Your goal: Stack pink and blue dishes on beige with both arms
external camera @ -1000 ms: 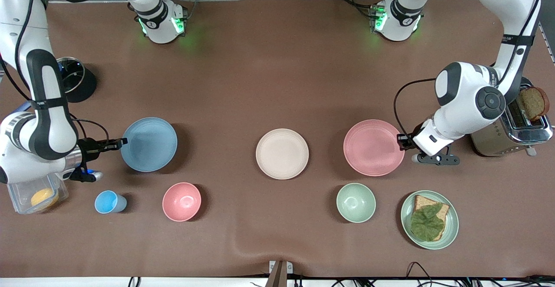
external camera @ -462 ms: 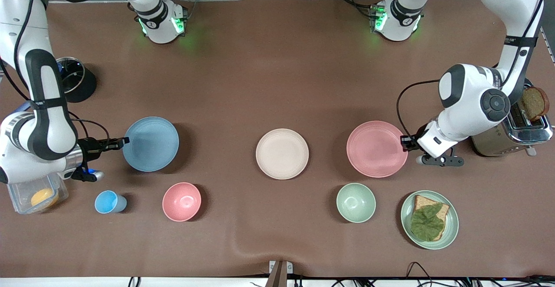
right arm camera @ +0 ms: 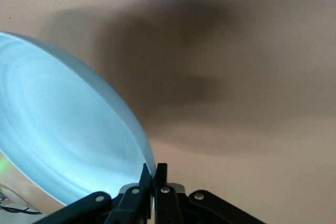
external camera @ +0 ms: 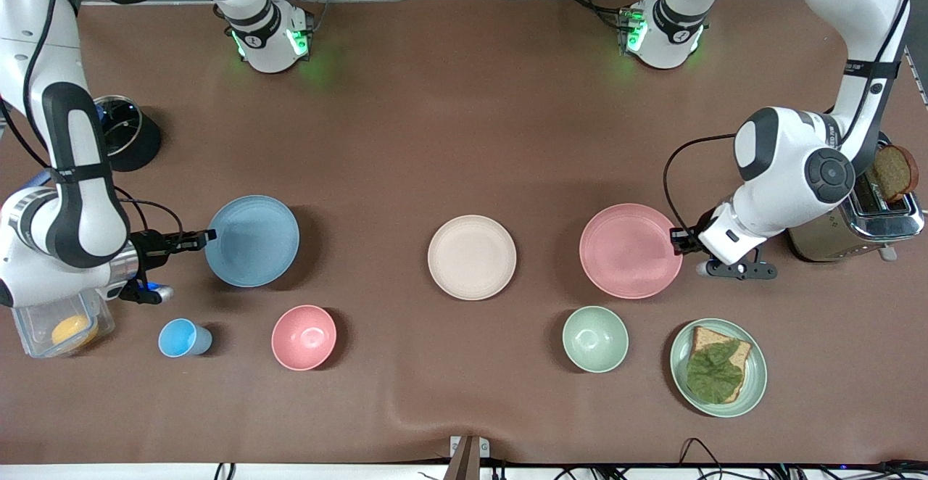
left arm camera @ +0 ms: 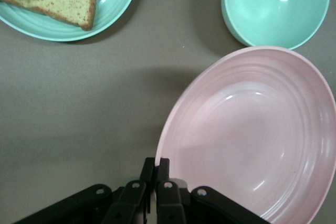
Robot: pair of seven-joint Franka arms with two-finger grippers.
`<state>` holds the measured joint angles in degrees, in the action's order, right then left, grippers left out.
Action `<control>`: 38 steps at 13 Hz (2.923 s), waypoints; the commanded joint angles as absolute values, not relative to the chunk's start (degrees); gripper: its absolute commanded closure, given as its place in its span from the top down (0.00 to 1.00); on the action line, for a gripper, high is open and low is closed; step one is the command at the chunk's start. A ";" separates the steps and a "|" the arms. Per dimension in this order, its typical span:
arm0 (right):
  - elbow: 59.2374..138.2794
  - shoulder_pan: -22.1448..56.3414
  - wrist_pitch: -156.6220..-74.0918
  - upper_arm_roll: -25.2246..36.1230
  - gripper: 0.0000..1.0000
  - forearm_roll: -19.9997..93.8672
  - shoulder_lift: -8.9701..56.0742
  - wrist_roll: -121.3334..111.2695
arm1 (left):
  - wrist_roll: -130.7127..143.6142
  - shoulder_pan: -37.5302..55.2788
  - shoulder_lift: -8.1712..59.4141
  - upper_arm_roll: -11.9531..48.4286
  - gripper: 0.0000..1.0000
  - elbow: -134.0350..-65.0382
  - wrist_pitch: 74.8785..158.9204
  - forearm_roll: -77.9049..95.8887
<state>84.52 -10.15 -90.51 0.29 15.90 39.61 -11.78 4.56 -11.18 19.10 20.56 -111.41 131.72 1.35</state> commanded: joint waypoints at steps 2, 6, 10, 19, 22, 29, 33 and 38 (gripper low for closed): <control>84.29 -11.42 -89.56 -0.53 0.00 17.05 39.20 -11.51 | 4.83 -10.90 18.20 20.83 0.00 -109.86 130.09 1.76; 84.29 -11.51 -89.65 -0.53 0.00 17.05 39.29 -11.69 | 4.83 -11.07 16.26 20.92 0.00 -109.43 126.65 1.76; 84.29 -11.51 -89.65 -0.53 0.00 17.05 39.37 -11.86 | 8.77 -10.72 16.26 23.01 0.00 -108.72 125.95 2.55; 84.29 -11.87 -89.74 -0.53 0.00 17.05 39.46 -11.95 | 31.20 1.48 26.43 28.92 0.00 -106.26 138.12 1.76; 84.29 -12.04 -89.74 -0.53 0.00 17.14 39.55 -11.95 | 31.29 4.56 31.27 28.92 0.00 -105.74 143.17 -1.84; 84.29 -12.04 -89.74 -0.53 0.00 17.14 39.55 -11.95 | 31.29 10.53 40.16 26.38 0.00 -97.48 143.79 -2.46; 84.29 -12.04 -89.74 -0.53 0.00 17.14 39.55 -11.95 | 30.59 15.99 40.78 20.22 0.00 -97.30 143.88 -2.55; 84.29 -10.99 -89.65 -0.53 0.00 17.49 39.38 -11.08 | 30.41 16.08 42.18 20.13 0.00 -95.28 143.88 -2.55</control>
<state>84.59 -10.85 -90.49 0.26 16.29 39.64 -11.80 30.70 15.44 40.73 20.64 -97.55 143.88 -1.17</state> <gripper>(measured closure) 0.960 0.943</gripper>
